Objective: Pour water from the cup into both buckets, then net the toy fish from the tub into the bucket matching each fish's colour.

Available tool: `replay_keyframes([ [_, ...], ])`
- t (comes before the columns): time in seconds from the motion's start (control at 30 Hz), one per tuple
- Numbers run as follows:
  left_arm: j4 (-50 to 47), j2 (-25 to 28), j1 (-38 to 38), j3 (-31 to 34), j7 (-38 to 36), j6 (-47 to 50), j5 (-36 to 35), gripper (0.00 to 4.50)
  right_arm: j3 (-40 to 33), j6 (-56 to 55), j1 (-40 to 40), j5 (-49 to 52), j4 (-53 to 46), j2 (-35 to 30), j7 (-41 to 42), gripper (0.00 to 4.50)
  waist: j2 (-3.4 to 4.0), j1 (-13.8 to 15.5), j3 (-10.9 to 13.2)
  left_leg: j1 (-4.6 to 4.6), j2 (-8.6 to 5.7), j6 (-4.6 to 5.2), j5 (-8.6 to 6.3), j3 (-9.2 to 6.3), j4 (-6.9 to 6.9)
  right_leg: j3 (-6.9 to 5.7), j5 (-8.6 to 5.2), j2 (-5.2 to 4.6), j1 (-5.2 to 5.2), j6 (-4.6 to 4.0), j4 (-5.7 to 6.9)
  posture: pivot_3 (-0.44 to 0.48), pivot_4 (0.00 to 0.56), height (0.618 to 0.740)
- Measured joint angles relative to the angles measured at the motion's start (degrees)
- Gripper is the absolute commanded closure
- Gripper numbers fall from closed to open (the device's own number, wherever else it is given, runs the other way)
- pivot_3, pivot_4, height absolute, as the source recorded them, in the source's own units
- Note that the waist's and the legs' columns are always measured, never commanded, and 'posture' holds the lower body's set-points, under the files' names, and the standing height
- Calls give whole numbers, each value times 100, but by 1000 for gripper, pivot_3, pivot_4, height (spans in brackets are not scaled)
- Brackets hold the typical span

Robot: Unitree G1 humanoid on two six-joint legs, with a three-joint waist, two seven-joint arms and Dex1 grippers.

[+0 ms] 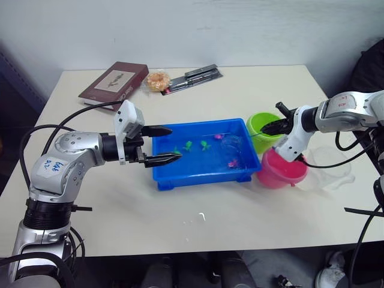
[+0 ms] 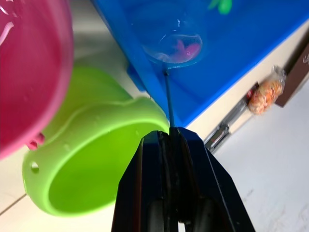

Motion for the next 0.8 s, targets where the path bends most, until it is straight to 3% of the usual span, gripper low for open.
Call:
replay_keyframes([
  [0.2, 16, 1, -2, -11, -79, -10, 1, 11, -170, -134, 182, 779, -337, -103, 1147, 4500, 0, -7, 0, 1, 1, 0, 0, 0, 0, 0, 0, 1, 0, 0, 1, 0, 150, 740],
  [0.47, 64, 2, -6, -46, -119, -77, 4, 11, -472, 806, 1022, 2920, -1063, -122, 3289, 4500, 0, 5, 0, 2, 2, 0, 0, -6, 6, -5, 0, -2, 6, 0, 1, 0, 150, 740],
  [0.8, 58, 5, -9, -47, -76, -117, 3, 11, -911, 1487, 1200, 3146, -1223, 87, 3611, 4500, 0, 6, 0, 2, 3, 0, 0, -8, 4, -5, 0, -2, 6, 0, 1, 0, 150, 740],
])
